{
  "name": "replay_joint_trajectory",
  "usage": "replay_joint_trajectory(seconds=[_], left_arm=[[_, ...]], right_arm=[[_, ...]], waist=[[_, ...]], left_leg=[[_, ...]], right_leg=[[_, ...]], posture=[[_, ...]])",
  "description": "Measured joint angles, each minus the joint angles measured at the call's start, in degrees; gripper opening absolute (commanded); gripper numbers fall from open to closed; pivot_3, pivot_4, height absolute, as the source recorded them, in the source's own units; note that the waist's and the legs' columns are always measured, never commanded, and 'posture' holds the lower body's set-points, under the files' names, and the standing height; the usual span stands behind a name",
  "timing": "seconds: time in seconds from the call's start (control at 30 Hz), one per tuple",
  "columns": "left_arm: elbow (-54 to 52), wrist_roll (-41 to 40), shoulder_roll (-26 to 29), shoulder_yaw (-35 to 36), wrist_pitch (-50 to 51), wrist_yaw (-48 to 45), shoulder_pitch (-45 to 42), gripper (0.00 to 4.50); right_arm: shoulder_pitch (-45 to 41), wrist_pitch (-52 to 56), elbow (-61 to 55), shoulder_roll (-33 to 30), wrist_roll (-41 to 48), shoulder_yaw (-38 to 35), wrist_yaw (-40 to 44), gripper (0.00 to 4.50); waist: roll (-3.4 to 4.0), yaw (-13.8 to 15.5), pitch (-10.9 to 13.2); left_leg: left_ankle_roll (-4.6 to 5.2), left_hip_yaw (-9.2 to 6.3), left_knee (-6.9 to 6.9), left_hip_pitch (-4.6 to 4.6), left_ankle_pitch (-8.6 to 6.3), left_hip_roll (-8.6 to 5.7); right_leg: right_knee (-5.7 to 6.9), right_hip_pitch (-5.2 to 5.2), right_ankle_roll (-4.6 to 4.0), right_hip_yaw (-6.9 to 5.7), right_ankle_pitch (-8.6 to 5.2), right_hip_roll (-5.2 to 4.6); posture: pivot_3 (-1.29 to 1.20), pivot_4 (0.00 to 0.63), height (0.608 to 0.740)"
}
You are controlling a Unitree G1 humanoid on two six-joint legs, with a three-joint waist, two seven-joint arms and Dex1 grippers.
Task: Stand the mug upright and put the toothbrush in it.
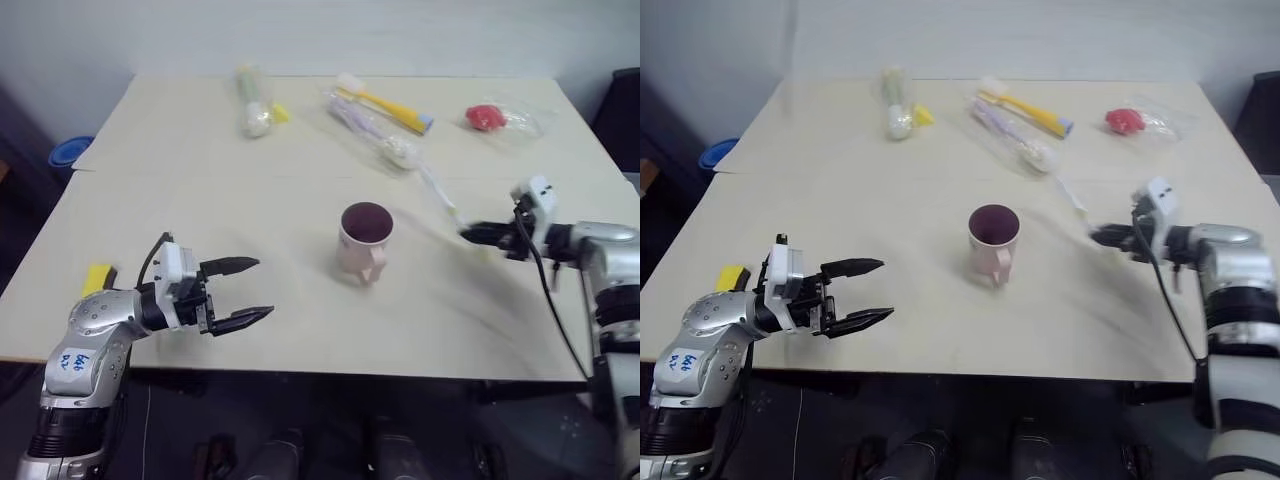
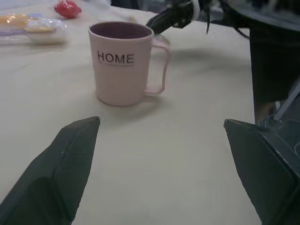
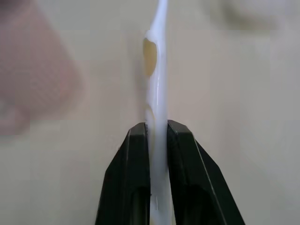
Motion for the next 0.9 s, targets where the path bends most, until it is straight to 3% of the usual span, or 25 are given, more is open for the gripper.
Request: replay_joint_trajectory(seconds=[0.2, 0.33, 0.47, 0.67, 0.9], left_arm=[[-1.15, -0.93, -2.54, 0.24, 1.29, 4.63, -0.02, 4.50], [-1.49, -0.93, -3.12, 0.17, 1.32, 5.75, -0.08, 4.50], [-1.53, -0.90, -3.22, 0.16, 1.26, 6.83, -0.03, 4.50], [-1.95, -0.92, -1.71, 0.72, 1.49, 7.10, 1.21, 4.50], [-1.71, 1.26, 1.55, 3.75, -1.91, 6.66, 4.27, 4.50]], right_arm=[[1.15, 4.10, -28.48, 14.24, 12.32, -1.42, -8.75, 0.18], [3.59, 2.25, -31.66, 19.03, 11.24, 3.54, -10.60, 0.18], [4.31, -7.72, -24.53, 21.14, 3.64, 6.78, -11.86, 0.18], [5.44, -16.70, -18.72, 20.20, 0.14, 7.16, -9.52, 2.21], [11.39, -16.31, -25.32, 8.51, 0.24, 5.30, -5.85, 4.48]], waist=[[-0.03, -0.94, -0.02], [-0.04, -0.73, -0.03], [-0.04, -0.85, -0.03], [-0.04, -1.23, -0.03], [-0.04, -0.75, -0.03]], left_leg=[[-0.13, -0.16, 0.08, 0.06, -0.07, 0.05], [-0.11, -0.23, 0.11, 0.06, -0.06, -0.02], [-0.09, -0.20, 0.11, 0.08, -0.05, -0.06], [-0.11, -0.20, 0.01, 0.08, -0.07, -0.03], [-0.11, -0.22, 0.01, 0.08, -0.07, -0.05]], right_leg=[[0.25, -0.07, -0.20, -0.16, 0.06, -0.07], [0.26, -0.03, -0.24, -0.18, 0.08, -0.08], [0.28, -0.05, -0.29, -0.16, 0.11, -0.08], [0.28, -0.24, -0.29, -0.21, 0.11, -0.05], [0.20, -0.15, -0.30, -0.14, 0.12, -0.07]], posture=[[0.00, 0.150, 0.740], [0.00, 0.150, 0.740], [0.00, 0.150, 0.740], [0.00, 0.150, 0.740], [0.00, 0.150, 0.740]])
